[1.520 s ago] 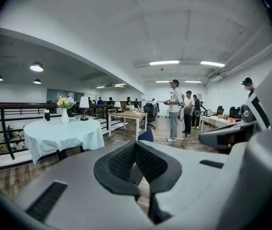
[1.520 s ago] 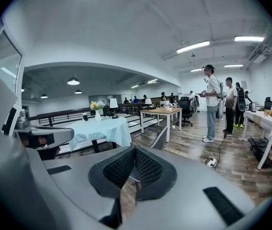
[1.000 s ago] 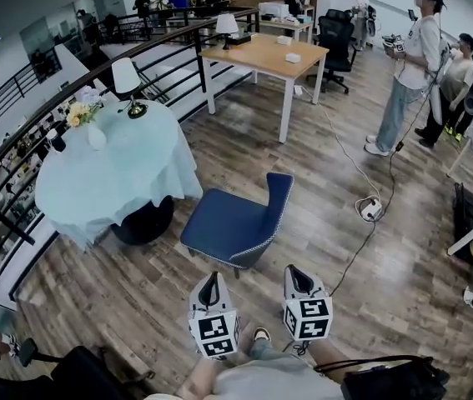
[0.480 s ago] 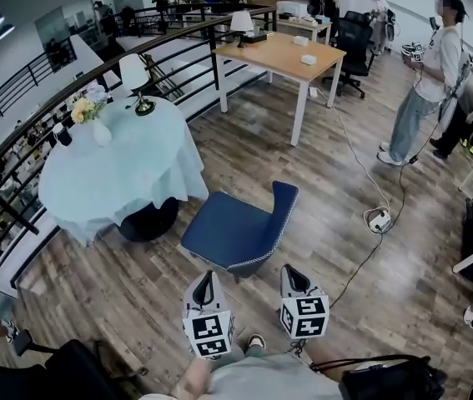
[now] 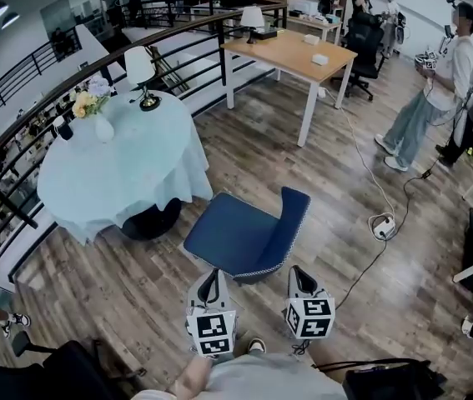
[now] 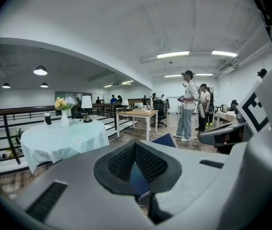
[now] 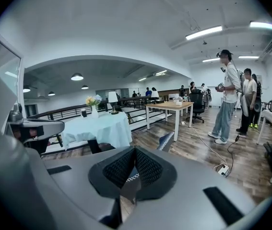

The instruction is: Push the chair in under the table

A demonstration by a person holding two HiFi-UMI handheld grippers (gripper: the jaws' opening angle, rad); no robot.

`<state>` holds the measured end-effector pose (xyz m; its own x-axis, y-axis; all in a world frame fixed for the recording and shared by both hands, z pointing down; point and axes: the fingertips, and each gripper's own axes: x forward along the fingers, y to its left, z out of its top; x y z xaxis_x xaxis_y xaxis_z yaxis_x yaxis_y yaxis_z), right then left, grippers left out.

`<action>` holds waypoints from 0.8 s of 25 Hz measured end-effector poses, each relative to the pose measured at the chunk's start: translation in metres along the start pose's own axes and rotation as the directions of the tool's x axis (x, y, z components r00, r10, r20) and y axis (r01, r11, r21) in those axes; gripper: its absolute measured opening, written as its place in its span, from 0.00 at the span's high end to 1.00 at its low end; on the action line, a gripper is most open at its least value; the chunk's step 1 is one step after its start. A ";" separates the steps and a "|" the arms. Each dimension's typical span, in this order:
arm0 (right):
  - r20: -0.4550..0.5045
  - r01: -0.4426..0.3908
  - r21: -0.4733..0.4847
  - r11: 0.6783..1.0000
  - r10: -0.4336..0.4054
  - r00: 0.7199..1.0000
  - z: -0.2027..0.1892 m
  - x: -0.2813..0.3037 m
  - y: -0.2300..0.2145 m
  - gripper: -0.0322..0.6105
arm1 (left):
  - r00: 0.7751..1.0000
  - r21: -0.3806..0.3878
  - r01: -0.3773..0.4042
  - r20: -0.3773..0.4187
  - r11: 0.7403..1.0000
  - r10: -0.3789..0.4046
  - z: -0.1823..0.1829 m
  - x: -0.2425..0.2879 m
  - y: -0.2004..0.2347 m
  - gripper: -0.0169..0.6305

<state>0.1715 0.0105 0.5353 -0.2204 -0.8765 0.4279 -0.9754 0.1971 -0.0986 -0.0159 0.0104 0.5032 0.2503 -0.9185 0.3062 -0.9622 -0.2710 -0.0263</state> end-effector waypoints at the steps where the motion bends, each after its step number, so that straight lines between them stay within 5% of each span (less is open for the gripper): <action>1: 0.003 0.013 0.012 1.000 -0.013 1.000 0.003 0.008 -0.001 0.92 | 1.000 0.008 0.010 -0.003 1.000 -0.010 0.000 0.007 0.004 0.98; 20: 0.008 0.069 0.023 0.997 -0.069 0.998 0.064 0.121 0.046 0.92 | 0.994 0.003 0.105 0.027 0.995 -0.105 0.046 0.114 0.094 0.98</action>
<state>0.0997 -0.1145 0.5246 -0.1527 -0.8914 0.4267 -0.9879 0.1261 -0.0900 -0.0729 -0.1330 0.4920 0.3525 -0.8924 0.2816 -0.9305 -0.3664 0.0035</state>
